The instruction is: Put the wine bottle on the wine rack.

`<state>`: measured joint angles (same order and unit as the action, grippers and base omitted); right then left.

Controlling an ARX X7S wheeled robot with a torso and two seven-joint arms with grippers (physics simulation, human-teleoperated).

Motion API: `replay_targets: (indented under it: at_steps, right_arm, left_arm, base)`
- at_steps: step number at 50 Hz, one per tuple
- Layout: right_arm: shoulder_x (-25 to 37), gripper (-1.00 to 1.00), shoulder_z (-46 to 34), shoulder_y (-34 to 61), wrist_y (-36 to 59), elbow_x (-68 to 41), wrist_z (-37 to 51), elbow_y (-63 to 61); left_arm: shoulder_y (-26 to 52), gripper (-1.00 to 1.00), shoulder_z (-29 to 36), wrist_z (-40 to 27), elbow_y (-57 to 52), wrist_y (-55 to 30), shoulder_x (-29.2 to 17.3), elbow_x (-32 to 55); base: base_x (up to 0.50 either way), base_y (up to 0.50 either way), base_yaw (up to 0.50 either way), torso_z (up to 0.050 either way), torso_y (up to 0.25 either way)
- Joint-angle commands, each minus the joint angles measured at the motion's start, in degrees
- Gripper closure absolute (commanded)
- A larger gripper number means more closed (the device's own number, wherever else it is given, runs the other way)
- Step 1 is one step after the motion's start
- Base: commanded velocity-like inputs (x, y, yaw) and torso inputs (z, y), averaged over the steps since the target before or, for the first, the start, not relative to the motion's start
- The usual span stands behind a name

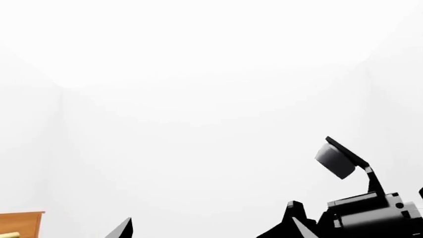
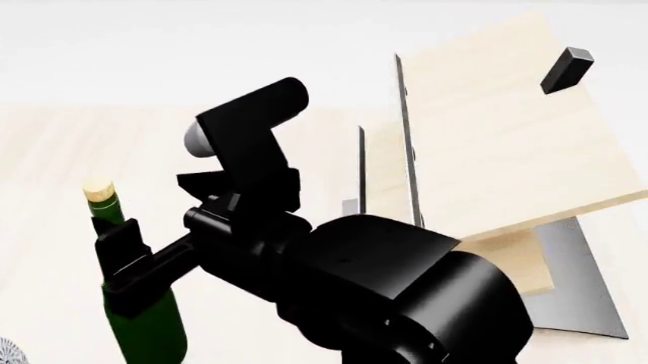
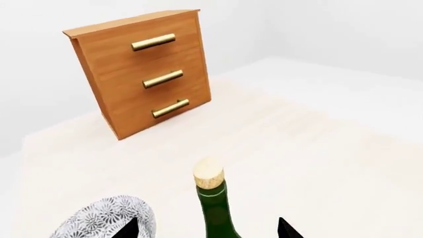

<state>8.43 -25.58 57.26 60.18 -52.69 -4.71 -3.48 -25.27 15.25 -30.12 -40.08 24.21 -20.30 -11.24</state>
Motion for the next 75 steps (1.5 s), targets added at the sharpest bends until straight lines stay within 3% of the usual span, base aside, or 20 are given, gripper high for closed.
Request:
replay_targets:
  at_steps: [1,11,34,42,75]
  right_arm:
    - [-3.1,-1.0,-2.69,-0.06,-5.67,4.1,-1.26,7.4]
    - [-5.63,-1.0,-6.12,0.65,-12.15,8.25,-3.94,17.35]
    - [-7.62,-1.0,-8.95,3.21,-16.05,5.47,-3.84,21.92]
    - [-8.09,-1.0,-13.7,5.24,-22.46,3.24,-4.75,29.37]
    - [-7.99,-1.0,-37.64,11.63,-39.82,-15.33,-1.39,38.37]
  left_arm:
    - [0.09,-1.0,0.32,-0.15,0.0,-0.1,-0.19,0.03]
    - [0.18,-1.0,0.4,-0.37,0.11,0.12,-0.5,0.38]
    - [0.37,-1.0,0.86,-0.84,0.52,0.52,-1.0,0.64]
    - [0.52,-1.0,0.96,-1.11,1.0,0.87,-1.15,0.7]
    - [0.66,-1.0,1.11,-1.94,1.48,1.36,-1.92,1.22]
  base:
    - [0.0,0.0,0.0,0.0,0.0]
    - [0.0,0.0,0.0,0.0,0.0]
    - [0.0,0.0,0.0,0.0,0.0]
    - [0.0,0.0,0.0,0.0,0.0]
    - [0.0,0.0,0.0,0.0,0.0]
